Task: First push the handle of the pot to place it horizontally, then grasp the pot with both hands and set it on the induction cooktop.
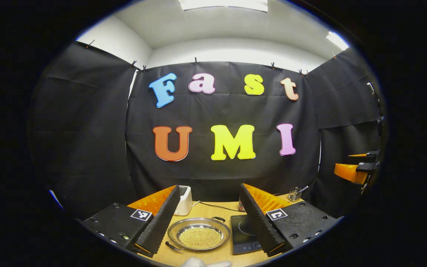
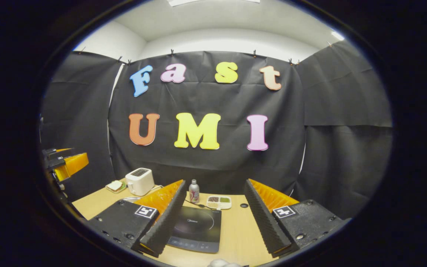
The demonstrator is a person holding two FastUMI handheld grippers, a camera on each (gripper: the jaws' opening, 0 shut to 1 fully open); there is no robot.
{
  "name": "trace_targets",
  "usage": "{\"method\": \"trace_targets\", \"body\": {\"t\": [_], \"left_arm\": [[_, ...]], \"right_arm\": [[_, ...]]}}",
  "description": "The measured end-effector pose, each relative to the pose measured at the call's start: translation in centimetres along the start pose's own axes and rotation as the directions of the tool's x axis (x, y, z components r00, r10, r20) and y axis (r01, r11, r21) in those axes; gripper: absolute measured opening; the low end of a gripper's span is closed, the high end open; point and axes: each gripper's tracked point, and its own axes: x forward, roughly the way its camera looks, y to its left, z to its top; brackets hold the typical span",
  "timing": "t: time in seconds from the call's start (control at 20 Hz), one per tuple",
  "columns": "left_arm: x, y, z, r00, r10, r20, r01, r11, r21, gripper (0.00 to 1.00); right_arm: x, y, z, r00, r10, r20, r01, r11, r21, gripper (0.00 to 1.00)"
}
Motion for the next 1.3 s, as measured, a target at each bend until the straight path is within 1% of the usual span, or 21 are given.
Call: {"method": "trace_targets", "body": {"t": [0.1,0.2,0.3,0.35,0.45,0.55,0.65,0.7,0.75,0.8,0.85,1.0,1.1,1.2,1.25,1.3], "left_arm": [[0.0,0.1,-0.4,1.0,0.003,-0.01,-0.003,1.0,-0.001,0.96],[0.2,-0.2,-0.9,1.0,-0.013,-0.026,0.013,1.0,-0.001,0.95],[0.4,-0.8,-1.7,0.997,-0.052,-0.059,0.052,0.999,0.001,0.74],[0.4,-1.2,-2.1,0.994,-0.076,-0.073,0.076,0.997,0.002,0.6],[0.9,-0.8,-3.0,0.991,-0.076,-0.106,0.076,0.997,-0.001,0.07],[1.3,-1.2,-3.9,0.984,-0.093,-0.152,0.093,0.996,-0.008,0.0],[1.4,-1.7,-6.3,0.97,-0.119,-0.212,0.114,0.993,-0.033,0.0],[1.8,-2.1,-7.8,0.955,-0.142,-0.26,0.137,0.99,-0.037,0.0],[2.1,-2.4,-9.4,0.938,-0.152,-0.31,0.15,0.988,-0.03,0.0],[2.0,-2.2,-11.8,0.915,-0.153,-0.374,0.158,0.987,-0.017,0.0],[2.0,-2.2,-14.1,0.891,-0.159,-0.426,0.166,0.986,-0.022,0.0],[1.3,-2.6,-20.7,0.799,-0.18,-0.574,0.185,0.982,-0.05,0.0],[0.2,-3.0,-24.8,0.731,-0.195,-0.654,0.217,0.975,-0.049,0.0],[-1.1,-3.0,-28.5,0.651,-0.206,-0.73,0.231,0.971,-0.068,0.0],[-1.5,-3.3,-30.2,0.604,-0.219,-0.767,0.241,0.967,-0.087,0.0],[-1.7,-3.2,-31.6,0.571,-0.214,-0.793,0.238,0.967,-0.089,0.0]], "right_arm": [[-0.1,-0.1,-0.2,1.0,-0.003,-0.003,0.003,1.0,-0.002,0.96],[-0.2,-0.1,-0.5,1.0,-0.006,-0.007,0.006,1.0,-0.004,0.96],[-0.1,-0.3,-1.1,1.0,-0.006,-0.021,0.006,1.0,-0.003,0.96],[-0.1,-0.3,-1.5,0.999,-0.004,-0.031,0.004,1.0,-0.004,0.98],[0.1,-0.5,-1.8,0.999,0.0,-0.04,0.0,1.0,-0.002,0.96],[0.3,-0.5,-2.0,0.999,0.011,-0.046,-0.011,1.0,-0.003,0.96],[0.5,-0.8,-2.1,0.999,0.011,-0.042,-0.011,1.0,-0.005,0.96],[0.7,-0.8,-2.2,0.999,0.01,-0.045,-0.01,1.0,0.002,0.96],[0.9,-0.8,-2.7,0.999,0.016,-0.052,-0.015,1.0,0.011,0.97],[1.0,-0.6,-3.2,0.998,0.022,-0.063,-0.021,1.0,0.019,0.99],[1.1,-0.7,-3.7,0.997,0.025,-0.072,-0.024,0.999,0.023,0.97],[1.3,-1.2,-4.8,0.995,0.016,-0.095,-0.012,0.999,0.038,0.96],[1.3,-1.4,-5.9,0.993,0.012,-0.115,-0.007,0.999,0.044,0.96],[1.5,-1.8,-7.1,0.99,0.004,-0.144,0.001,0.999,0.036,0.96],[1.6,-1.9,-7.5,0.988,0.004,-0.155,0.002,0.999,0.037,0.96],[1.8,-2.0,-7.7,0.986,0.004,-0.165,0.003,0.999,0.04,0.96]]}}
